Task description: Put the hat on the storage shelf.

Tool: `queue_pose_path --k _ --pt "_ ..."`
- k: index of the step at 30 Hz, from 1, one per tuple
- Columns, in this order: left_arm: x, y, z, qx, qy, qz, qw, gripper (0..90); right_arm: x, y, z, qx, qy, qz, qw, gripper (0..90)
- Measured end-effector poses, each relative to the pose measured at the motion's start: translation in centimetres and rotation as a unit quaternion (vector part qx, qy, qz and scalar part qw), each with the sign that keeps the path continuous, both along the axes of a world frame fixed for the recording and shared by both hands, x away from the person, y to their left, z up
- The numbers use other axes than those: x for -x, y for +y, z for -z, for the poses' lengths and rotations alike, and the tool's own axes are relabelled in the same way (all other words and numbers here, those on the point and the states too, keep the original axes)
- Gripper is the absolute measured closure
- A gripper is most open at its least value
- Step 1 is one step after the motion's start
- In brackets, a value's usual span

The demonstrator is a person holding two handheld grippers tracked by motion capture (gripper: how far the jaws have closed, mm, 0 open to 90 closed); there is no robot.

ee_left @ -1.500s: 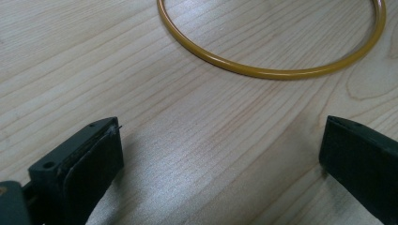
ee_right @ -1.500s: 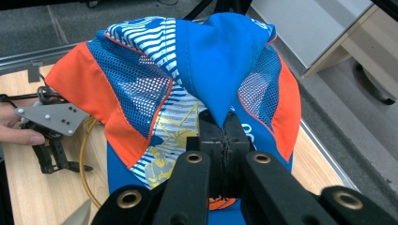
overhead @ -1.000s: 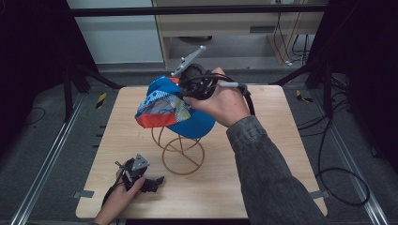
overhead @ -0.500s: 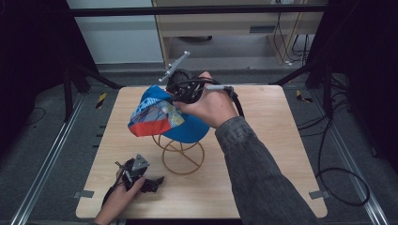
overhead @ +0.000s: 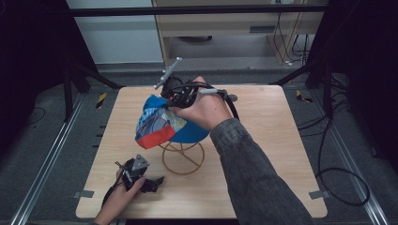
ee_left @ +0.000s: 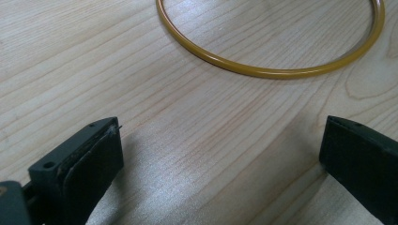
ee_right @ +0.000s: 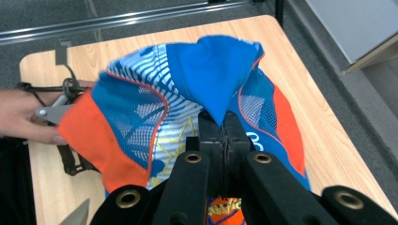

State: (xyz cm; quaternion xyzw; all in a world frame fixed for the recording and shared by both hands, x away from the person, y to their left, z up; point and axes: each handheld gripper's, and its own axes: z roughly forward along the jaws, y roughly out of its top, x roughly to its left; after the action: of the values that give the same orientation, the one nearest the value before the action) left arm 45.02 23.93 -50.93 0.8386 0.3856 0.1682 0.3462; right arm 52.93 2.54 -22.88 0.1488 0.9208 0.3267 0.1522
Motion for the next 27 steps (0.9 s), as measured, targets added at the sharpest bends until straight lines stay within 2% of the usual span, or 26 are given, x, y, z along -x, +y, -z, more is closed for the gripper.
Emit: queue_pose_path --k 5,12,22,27 --pt "0.0 0.0 0.0 0.000 0.000 0.000 1.0000 0.0 0.1 0.4 0.4 0.008 0.004 -0.005 1.0000 89.0" --pt "0.0 0.0 0.0 0.000 0.000 0.000 1.0000 0.0 0.1 0.3 0.5 0.004 0.005 -0.005 1.0000 87.3" --pt "0.0 0.0 0.0 0.000 0.000 0.001 1.0000 0.0 0.2 -0.2 0.8 -0.005 0.004 -0.004 1.0000 80.5" --pt "0.0 0.0 0.0 0.000 0.000 0.001 1.0000 0.0 0.4 -0.6 0.4 -0.013 -0.001 0.003 0.9999 72.3"
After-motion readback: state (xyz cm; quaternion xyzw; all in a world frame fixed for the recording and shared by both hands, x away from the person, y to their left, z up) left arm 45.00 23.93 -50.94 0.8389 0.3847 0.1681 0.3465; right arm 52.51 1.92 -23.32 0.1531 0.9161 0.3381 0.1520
